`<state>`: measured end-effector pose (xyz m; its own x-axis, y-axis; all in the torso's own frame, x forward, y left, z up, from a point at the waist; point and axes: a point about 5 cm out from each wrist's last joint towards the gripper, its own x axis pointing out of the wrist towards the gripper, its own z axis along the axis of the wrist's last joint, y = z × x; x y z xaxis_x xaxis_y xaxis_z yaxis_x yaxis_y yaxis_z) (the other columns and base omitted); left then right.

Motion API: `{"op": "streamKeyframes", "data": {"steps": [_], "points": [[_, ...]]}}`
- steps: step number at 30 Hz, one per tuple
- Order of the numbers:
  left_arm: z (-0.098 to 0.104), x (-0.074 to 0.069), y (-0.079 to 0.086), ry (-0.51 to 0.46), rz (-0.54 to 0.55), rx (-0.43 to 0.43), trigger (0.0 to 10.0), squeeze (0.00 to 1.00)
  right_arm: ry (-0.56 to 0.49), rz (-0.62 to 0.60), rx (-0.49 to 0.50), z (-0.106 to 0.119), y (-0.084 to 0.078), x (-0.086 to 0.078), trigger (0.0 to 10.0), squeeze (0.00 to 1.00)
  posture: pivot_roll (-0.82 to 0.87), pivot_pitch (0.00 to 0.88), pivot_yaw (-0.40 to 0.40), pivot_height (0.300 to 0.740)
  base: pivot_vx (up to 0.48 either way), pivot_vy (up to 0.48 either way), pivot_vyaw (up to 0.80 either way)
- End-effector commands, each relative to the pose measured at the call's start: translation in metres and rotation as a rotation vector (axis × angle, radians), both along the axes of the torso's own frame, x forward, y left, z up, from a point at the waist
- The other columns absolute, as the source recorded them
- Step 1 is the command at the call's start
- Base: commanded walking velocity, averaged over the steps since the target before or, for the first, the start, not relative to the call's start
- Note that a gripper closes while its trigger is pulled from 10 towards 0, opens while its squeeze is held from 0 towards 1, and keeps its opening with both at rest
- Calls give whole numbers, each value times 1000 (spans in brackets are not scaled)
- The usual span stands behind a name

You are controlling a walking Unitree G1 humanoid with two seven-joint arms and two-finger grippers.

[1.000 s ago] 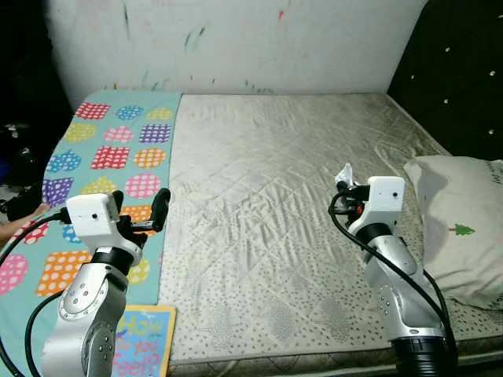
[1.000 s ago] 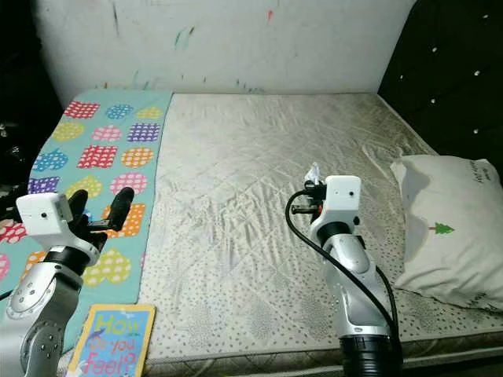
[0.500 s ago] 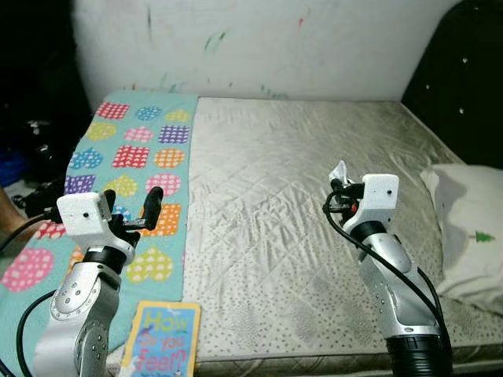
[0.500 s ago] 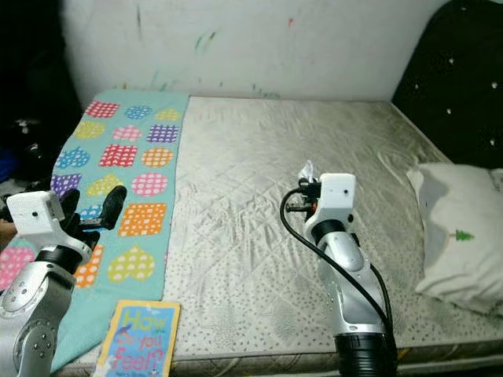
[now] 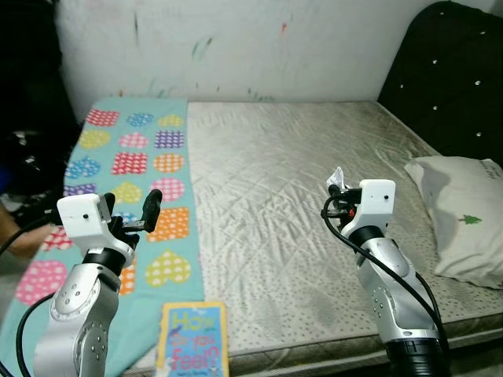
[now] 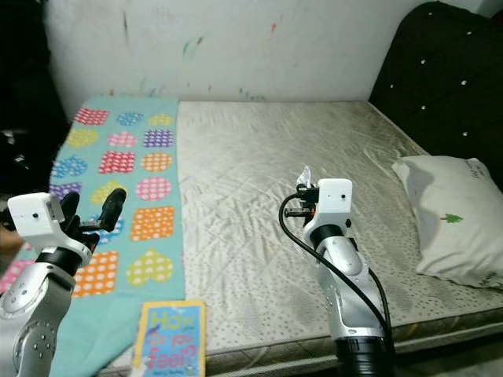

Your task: Clean up the room

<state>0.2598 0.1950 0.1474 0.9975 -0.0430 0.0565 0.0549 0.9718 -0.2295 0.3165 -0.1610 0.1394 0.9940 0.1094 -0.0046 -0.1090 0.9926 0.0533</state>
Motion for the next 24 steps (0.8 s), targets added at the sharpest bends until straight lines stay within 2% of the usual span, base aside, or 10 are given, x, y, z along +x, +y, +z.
{"op": "streamKeyframes", "data": {"steps": [1,14,24], "points": [[0,1,-4,10,-18,-1,10000,0,0,-27,-1,0,-7,-1,10000,0,-27,0,-40,740,0,480,0],[-1,2,-4,11,-21,12,10000,0,-6,-20,-6,0,-6,0,10000,0,-27,0,-37,740,0,477,0],[0,4,-4,-2,-19,24,10000,0,-14,-18,-12,2,-5,1,10000,0,-29,0,-37,740,0,0,0]]}}
